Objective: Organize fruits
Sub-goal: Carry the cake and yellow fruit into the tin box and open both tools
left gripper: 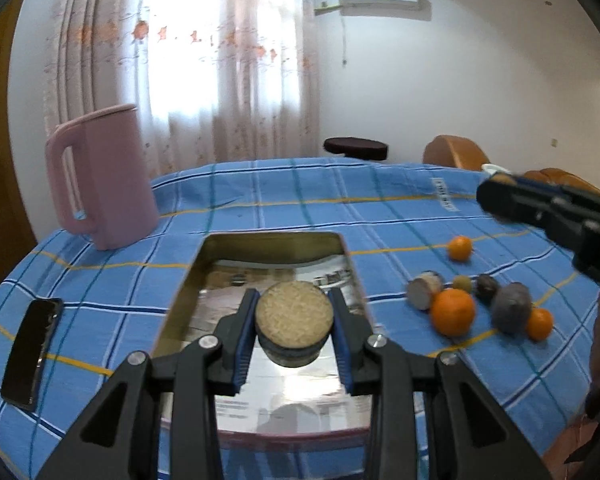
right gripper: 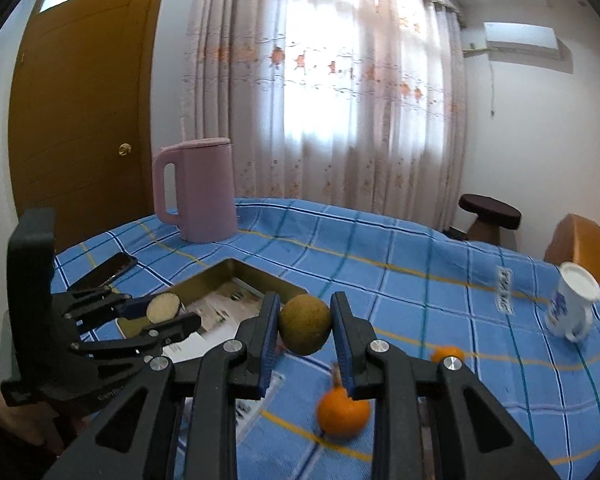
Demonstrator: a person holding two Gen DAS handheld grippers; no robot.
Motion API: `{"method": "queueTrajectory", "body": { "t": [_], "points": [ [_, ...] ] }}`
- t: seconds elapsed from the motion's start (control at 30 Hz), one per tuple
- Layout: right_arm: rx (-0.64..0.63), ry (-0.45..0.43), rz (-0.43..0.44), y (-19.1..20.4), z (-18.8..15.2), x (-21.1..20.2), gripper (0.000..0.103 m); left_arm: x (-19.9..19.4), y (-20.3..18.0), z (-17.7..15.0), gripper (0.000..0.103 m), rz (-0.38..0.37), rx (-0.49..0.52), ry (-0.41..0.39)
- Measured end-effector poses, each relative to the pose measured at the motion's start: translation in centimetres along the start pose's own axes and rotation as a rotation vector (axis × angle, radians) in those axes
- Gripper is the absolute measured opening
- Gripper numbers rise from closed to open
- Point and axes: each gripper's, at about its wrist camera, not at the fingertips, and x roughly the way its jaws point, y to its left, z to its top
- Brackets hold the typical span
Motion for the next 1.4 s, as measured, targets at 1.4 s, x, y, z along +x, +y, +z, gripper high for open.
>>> {"method": "queueTrajectory", "body": {
  "t": [1.4],
  "points": [
    [-0.029, 0.243, 0.093, 5.4, -2.2, 13.2, 0.037, 3.8, 5.9, 0.7, 0.047, 0.057, -0.088, 0.071]
  ]
}}
